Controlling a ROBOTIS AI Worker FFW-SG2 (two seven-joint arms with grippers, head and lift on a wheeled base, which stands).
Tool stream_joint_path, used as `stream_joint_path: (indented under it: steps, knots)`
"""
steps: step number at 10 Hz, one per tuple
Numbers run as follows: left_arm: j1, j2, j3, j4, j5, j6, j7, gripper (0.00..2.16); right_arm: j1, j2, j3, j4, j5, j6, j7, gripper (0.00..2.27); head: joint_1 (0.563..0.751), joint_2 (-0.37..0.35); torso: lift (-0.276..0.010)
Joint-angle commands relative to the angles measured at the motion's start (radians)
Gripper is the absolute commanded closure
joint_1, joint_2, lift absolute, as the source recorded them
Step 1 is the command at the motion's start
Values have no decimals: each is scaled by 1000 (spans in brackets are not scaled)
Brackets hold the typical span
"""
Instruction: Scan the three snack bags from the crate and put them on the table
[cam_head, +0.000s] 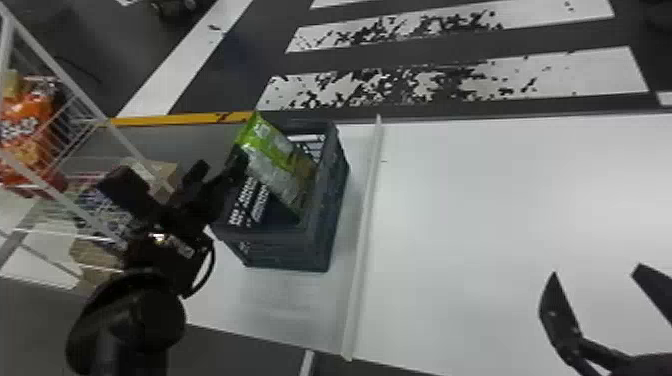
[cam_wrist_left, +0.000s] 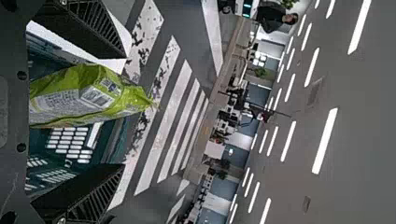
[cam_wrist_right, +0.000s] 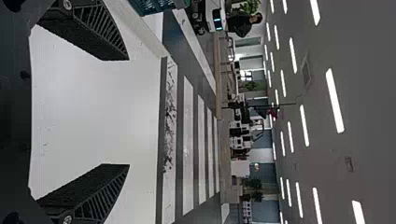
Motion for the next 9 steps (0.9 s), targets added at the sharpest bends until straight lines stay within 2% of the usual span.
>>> stream_joint_path:
  steps: [1, 2, 4, 6, 8, 9]
  knots:
    - [-67, 28, -3, 73, -2, 4, -2, 36, 17, -1, 0, 4, 7, 8, 0, 63, 695, 350, -94]
    - [-103, 45, -6, 127, -5, 1, -5, 36, 24, -1, 0, 9, 11, 8, 0, 63, 695, 350, -94]
    - [-154, 66, -7, 199, -6, 1, -6, 36, 32, -1, 0, 21, 22, 8, 0, 63, 695, 350, -94]
    - [-183, 69, -7, 227, -29, 4, -2, 36, 35, -3, 1, 20, 25, 2, 0, 63, 695, 350, -94]
    - [-195, 72, -44, 225, -98, 7, 2, 36, 31, -3, 1, 23, 24, -4, 0, 63, 695, 350, -94]
    - [-203, 79, -66, 225, -137, 50, 5, 36, 28, -8, 3, 26, 19, -7, 0, 63, 695, 350, -94]
